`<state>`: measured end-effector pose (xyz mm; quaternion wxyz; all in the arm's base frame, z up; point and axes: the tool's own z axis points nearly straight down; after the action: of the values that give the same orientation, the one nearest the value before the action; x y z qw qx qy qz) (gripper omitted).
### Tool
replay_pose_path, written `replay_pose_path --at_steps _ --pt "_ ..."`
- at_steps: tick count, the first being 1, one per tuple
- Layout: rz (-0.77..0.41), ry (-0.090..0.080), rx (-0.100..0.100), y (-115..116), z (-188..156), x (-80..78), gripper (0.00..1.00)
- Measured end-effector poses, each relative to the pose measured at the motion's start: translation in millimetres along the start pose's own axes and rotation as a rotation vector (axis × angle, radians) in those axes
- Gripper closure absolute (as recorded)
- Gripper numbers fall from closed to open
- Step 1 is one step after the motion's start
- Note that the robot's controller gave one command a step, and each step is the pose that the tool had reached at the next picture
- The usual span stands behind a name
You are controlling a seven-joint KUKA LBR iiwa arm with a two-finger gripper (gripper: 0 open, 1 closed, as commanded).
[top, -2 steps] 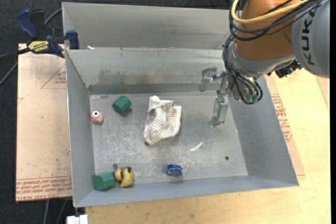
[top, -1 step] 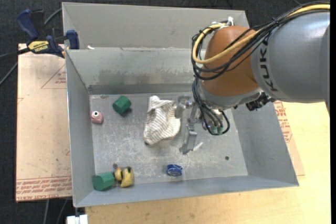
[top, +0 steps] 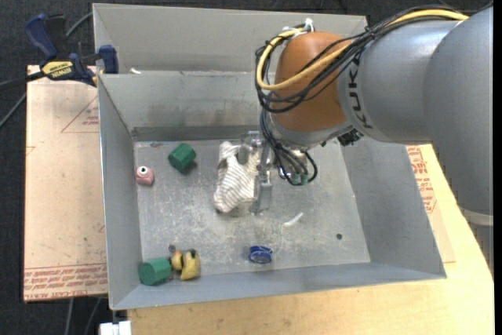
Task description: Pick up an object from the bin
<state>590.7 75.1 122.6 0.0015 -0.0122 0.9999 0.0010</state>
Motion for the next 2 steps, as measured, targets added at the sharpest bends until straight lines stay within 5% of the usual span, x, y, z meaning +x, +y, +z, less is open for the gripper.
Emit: replay_pose_path --at_steps 1,2 --pt "-0.039 0.006 -0.003 -0.6 51.1 45.9 1.0" --pt "-0.038 0.006 -0.003 -0.7 51.1 45.9 1.0"
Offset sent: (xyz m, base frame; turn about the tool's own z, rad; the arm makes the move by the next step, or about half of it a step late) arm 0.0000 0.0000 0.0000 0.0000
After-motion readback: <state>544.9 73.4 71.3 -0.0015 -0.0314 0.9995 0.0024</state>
